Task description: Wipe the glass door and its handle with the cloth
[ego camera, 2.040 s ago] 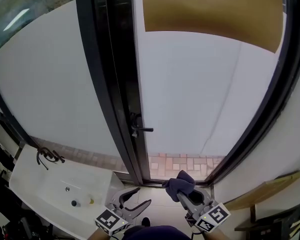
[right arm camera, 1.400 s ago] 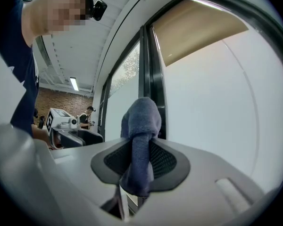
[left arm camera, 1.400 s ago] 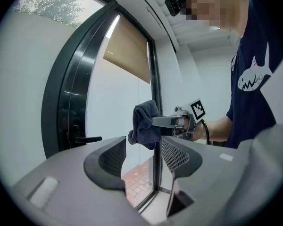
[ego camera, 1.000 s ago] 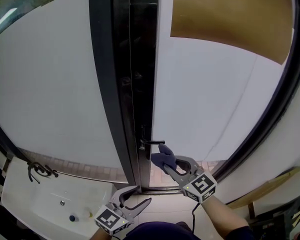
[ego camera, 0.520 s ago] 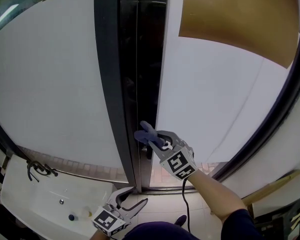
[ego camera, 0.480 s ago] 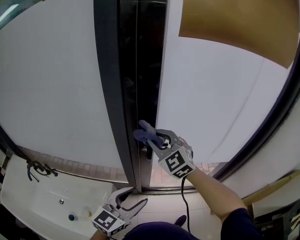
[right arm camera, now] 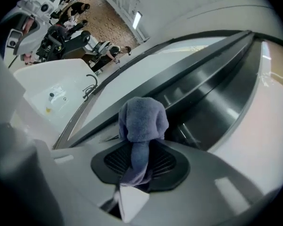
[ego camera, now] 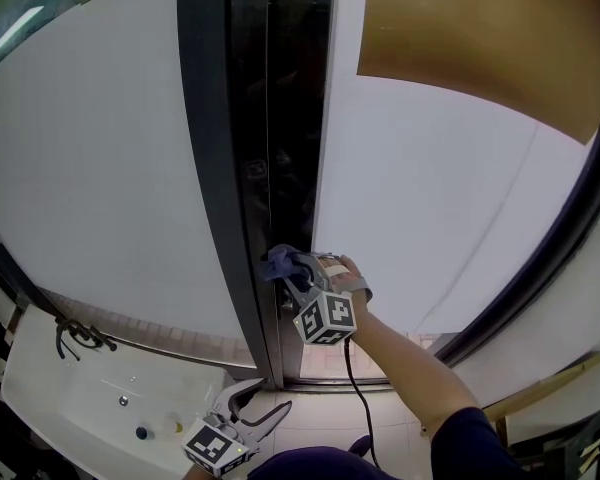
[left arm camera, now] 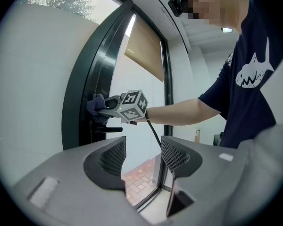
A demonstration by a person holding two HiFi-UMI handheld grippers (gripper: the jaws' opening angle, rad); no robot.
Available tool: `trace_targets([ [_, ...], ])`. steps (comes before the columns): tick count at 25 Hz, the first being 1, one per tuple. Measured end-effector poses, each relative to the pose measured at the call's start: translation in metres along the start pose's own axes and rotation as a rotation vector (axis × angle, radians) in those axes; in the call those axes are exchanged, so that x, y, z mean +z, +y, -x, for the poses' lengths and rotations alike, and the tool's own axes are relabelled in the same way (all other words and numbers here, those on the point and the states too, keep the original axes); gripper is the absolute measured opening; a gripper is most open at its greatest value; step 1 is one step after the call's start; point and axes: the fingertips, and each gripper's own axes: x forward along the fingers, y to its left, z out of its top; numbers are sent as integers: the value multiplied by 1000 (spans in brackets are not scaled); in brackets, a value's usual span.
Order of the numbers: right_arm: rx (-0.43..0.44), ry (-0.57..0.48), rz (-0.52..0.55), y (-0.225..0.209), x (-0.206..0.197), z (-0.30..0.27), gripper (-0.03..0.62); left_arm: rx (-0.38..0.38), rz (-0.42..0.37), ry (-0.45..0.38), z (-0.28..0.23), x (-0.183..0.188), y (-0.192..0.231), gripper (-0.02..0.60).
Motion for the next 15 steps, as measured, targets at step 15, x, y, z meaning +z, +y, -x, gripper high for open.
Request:
trace_targets([
  [15,-10,104,251,0,-60,26,97,-3,6,-6,-36,1,-4,229],
])
